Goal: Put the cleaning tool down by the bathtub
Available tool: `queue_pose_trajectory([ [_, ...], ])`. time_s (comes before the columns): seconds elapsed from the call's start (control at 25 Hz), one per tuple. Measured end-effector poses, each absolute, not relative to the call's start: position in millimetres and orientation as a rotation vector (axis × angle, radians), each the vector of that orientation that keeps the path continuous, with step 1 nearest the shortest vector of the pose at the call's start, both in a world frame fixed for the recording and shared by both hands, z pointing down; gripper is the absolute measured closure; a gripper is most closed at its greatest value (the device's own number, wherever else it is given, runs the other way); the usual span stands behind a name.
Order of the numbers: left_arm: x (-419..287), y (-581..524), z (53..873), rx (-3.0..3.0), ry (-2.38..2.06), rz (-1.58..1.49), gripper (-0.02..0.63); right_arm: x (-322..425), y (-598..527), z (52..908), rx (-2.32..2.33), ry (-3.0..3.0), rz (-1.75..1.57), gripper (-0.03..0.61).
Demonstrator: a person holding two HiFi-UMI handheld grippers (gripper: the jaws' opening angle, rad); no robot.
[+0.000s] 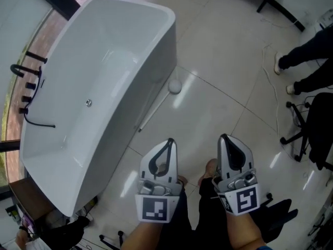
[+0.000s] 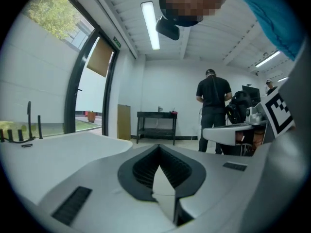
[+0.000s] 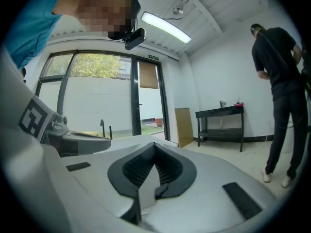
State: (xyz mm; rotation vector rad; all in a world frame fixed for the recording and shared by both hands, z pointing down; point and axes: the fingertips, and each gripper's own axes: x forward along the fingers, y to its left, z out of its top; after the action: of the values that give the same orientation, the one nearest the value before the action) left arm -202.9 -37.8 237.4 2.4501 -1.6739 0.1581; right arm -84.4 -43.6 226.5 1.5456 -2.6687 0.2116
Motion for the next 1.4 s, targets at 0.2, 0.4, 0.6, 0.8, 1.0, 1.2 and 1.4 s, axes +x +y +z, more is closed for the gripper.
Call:
queue_pose_trajectory([
  [0.2, -103, -26, 191, 2.560, -1.565, 0.167, 0.617, 17, -24, 170, 1.662, -2.577, 0.160, 0.594],
  [0.4, -18, -1, 136, 2.683, -1.442, 0.207, 0.615, 107, 0, 99, 1.808, -2.495, 0.116, 0.594],
  [0.6, 36, 27, 106, 2.748, -1.328, 0.280, 0.615, 161, 35, 50, 1.917, -2.433, 0.108, 0.594],
  [0.8, 76, 56, 97, 2.771, -1.219, 0.266, 0.616, 198, 77, 47, 1.974, -2.396, 0.175, 0.594],
  [1.0, 85, 64, 94, 2.757, -1.207, 0.248, 0.616, 201, 92, 58, 1.936, -2.405, 0.219, 0.593],
  [1.2, 80, 73, 85, 2.750, -1.211, 0.237, 0.616, 191, 100, 60, 1.881, -2.442, 0.256, 0.593],
  [1.4, 79, 84, 80, 2.731, -1.246, 0.218, 0.616, 190, 108, 58, 1.825, -2.453, 0.245, 0.592],
])
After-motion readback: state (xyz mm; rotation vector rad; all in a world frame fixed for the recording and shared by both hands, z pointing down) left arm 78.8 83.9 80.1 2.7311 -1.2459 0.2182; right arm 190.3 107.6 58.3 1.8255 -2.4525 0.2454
